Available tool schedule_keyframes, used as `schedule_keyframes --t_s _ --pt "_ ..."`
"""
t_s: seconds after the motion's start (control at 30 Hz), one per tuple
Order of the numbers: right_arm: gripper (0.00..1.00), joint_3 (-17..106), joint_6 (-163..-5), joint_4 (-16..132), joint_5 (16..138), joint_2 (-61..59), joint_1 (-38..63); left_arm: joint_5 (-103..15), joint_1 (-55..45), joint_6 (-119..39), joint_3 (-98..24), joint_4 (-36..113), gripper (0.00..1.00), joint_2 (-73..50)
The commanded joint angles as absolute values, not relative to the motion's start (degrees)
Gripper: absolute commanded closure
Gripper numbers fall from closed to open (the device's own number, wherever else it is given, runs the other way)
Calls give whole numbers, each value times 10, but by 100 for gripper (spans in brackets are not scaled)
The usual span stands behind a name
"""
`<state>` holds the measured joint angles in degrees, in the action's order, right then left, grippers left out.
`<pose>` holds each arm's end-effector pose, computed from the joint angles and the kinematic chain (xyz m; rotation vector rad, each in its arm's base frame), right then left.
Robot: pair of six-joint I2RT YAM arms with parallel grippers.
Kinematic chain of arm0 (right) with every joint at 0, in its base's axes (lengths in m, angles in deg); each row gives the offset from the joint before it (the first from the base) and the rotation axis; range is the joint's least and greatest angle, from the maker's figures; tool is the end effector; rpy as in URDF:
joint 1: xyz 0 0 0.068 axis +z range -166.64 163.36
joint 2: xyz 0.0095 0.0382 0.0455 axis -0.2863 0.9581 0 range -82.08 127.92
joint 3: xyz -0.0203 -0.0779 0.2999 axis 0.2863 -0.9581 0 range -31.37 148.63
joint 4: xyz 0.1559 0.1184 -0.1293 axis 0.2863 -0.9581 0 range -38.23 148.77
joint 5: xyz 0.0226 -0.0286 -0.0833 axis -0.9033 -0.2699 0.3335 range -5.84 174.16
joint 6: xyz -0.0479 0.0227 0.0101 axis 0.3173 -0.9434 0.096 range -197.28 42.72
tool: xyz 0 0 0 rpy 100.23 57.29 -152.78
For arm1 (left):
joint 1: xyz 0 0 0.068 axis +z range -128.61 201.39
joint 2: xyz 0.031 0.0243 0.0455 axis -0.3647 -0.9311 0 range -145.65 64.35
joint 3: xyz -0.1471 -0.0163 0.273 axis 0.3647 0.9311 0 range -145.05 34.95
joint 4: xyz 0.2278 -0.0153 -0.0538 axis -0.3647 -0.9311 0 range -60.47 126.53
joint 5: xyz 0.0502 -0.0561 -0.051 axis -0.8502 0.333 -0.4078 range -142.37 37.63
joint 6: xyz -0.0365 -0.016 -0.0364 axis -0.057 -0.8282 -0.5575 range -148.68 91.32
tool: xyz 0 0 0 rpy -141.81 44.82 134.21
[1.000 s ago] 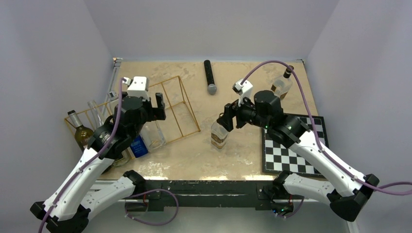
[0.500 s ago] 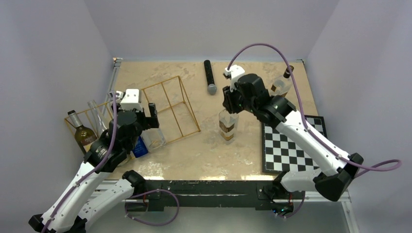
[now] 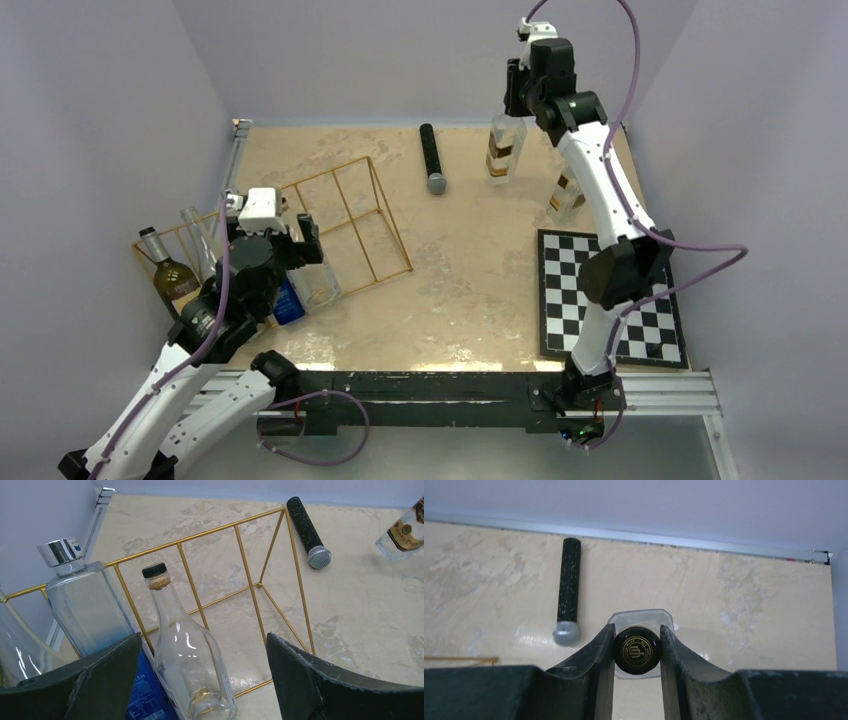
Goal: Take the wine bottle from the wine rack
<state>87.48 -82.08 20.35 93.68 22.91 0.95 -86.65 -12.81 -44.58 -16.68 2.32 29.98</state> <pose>0.3765 0.1132 0.4706 -0.1158 1.9907 0.0856 0.0589 -0.0157 0.3758 -0.1176 1.8107 -0.0602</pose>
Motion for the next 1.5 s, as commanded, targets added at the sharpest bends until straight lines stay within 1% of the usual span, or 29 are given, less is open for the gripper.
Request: schedule_keyframes --t_s 0.0,0.13,0.3,0.43,0.47,0.57,0.63,0.77,0.87,1.0,1.1,1.2,1.33,1.47 --pt "100 1003 -826 254 946 274 -17 -861 -127 -442 -165 47 3 296" --pt "100 1048 -865 236 947 321 -47 -858 -127 -440 -162 50 4 292" --pt "100 1022 -879 256 935 322 -70 -860 -127 -441 -162 49 4 280" --pt "100 1016 -877 251 929 326 -73 -888 -126 -428 -167 53 4 253" --pt "97 1007 -877 253 924 324 -73 -894 -126 -429 -173 47 4 243" --pt "79 985 -871 263 919 318 -73 -904 -126 -439 -189 33 4 220" --pt "73 977 -867 265 921 317 -73 -906 -123 -446 -199 24 4 207" --pt "65 970 -851 265 930 313 -73 -903 -113 -469 -224 2 4 186" --pt "56 970 -850 258 931 299 -73 -890 -100 -485 -243 -8 4 177" --pt "41 970 -851 258 905 256 -73 -860 -79 -497 -274 -23 6 156" --pt "36 955 -854 253 894 215 -73 -852 -72 -506 -302 -40 10 134" --pt "33 904 -869 256 864 147 -72 -849 -55 -518 -320 -52 13 115" --pt "31 790 -878 281 827 39 -55 -811 -10 -529 -333 -57 18 90" --pt "30 644 -889 325 763 -80 -27 -829 6 -520 -334 -58 21 55"
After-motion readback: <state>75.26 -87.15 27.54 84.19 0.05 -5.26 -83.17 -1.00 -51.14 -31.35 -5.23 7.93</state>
